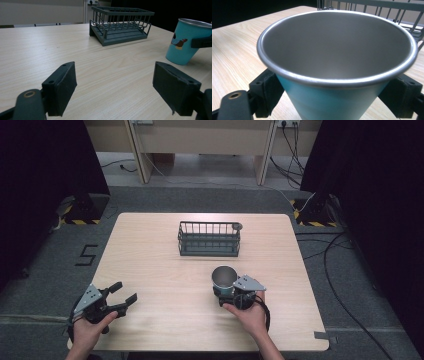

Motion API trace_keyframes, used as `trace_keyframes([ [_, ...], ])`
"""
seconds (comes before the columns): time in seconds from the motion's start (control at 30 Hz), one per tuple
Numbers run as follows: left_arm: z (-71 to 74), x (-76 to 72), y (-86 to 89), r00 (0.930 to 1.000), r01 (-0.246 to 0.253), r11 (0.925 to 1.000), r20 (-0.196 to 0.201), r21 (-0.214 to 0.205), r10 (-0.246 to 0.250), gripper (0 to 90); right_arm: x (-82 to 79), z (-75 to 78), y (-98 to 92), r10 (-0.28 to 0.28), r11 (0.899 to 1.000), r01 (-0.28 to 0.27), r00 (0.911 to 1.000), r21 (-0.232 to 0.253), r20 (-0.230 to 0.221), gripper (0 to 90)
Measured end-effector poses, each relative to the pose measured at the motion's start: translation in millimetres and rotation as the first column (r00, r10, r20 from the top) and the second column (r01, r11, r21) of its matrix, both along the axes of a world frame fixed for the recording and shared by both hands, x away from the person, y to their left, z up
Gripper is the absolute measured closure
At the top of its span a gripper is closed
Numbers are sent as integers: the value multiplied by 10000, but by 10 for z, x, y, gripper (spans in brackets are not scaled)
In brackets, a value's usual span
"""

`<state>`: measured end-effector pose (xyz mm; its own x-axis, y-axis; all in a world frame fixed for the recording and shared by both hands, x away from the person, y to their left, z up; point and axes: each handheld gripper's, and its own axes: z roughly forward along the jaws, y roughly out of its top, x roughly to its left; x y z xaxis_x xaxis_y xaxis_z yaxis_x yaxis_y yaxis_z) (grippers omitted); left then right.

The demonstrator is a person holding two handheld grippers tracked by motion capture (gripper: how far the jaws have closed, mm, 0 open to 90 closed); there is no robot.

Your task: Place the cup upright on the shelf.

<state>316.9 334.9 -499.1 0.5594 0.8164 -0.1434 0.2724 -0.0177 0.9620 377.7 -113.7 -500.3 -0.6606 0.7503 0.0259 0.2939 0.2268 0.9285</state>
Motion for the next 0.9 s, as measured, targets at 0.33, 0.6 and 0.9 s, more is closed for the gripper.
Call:
trace_keyframes([
  [0.33,2,-1,5,10000,-8,10000,13,28,8,186,-4,8,10,215,9993,-216,9998,296,23,169],
  [0.6,1,-1,3,10000,-8,10000,-9,0,8,186,-6,105,8,172,9984,-185,9996,535,240,170],
  [0.9,4,-3,3,10000,-8,10000,11,28,7,187,39,212,2,112,9977,-141,9990,670,436,171],
])
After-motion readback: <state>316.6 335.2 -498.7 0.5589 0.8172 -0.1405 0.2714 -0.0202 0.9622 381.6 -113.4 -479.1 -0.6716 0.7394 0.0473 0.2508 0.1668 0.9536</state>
